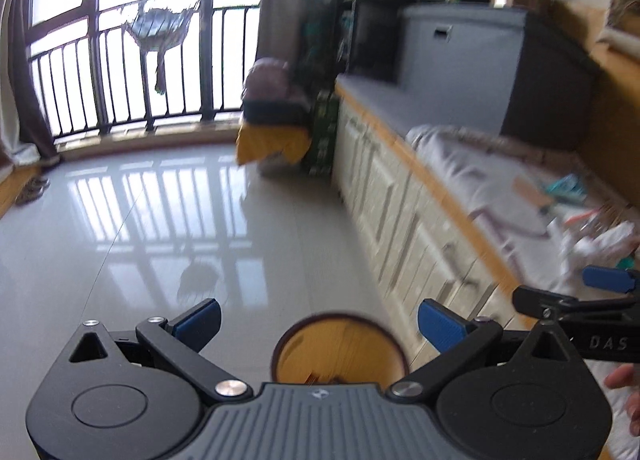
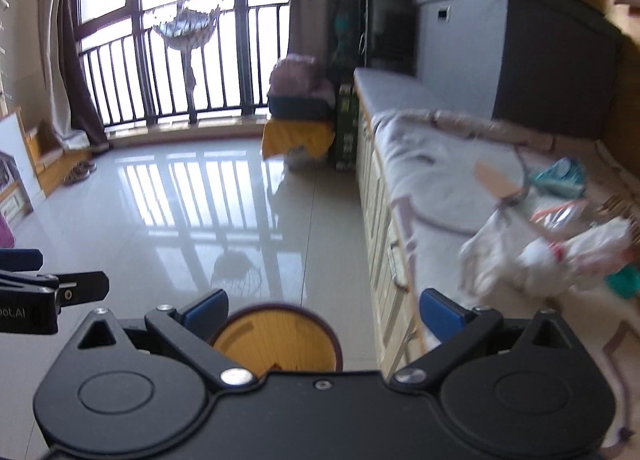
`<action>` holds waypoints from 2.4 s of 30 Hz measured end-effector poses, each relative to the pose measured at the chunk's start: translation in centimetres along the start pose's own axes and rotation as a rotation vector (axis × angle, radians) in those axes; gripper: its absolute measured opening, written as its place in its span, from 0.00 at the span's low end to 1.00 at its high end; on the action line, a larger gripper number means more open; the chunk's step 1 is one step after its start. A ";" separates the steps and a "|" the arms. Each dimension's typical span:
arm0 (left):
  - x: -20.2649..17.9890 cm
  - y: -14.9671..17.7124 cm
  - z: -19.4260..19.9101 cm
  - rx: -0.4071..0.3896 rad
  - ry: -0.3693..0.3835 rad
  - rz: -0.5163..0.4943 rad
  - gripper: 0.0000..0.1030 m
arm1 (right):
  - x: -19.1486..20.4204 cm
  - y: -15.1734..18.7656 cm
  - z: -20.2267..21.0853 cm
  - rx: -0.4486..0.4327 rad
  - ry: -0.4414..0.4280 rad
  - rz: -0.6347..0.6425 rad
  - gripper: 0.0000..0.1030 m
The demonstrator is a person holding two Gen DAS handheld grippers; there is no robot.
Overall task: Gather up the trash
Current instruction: 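Move both tools back to the trash on the mattress, then grasp the white plastic bag with left tool while right tool grasps teal bottle cap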
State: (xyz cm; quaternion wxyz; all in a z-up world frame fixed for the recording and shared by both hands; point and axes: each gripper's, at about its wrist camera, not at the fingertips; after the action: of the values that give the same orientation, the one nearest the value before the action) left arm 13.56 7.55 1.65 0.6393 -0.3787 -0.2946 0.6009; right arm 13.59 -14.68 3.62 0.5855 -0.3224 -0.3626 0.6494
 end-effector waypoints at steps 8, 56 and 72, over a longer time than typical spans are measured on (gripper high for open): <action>-5.1 -1.8 1.5 -0.122 0.089 -0.030 1.00 | -4.2 -1.9 3.9 -0.122 0.049 -0.037 1.00; -27.7 0.5 -15.6 -0.060 0.721 -0.342 0.85 | -29.2 3.2 2.7 -0.037 0.367 -0.207 1.00; -27.3 0.0 -17.1 -0.002 0.703 -0.282 0.50 | -29.2 1.2 -5.6 0.120 0.341 -0.194 0.74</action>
State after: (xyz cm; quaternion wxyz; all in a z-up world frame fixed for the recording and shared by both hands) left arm 24.92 -21.72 -5.44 0.7775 -0.5181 -0.1071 0.3399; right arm 20.75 -43.24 -0.54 0.7163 -0.3559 -0.2481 0.5465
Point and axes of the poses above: each gripper's, at about its wrist camera, not at the fingertips, and z roughly against the way its jaws point, x to its left, y to its underside, and after that the axes turned 4 degrees about -x, right-handed
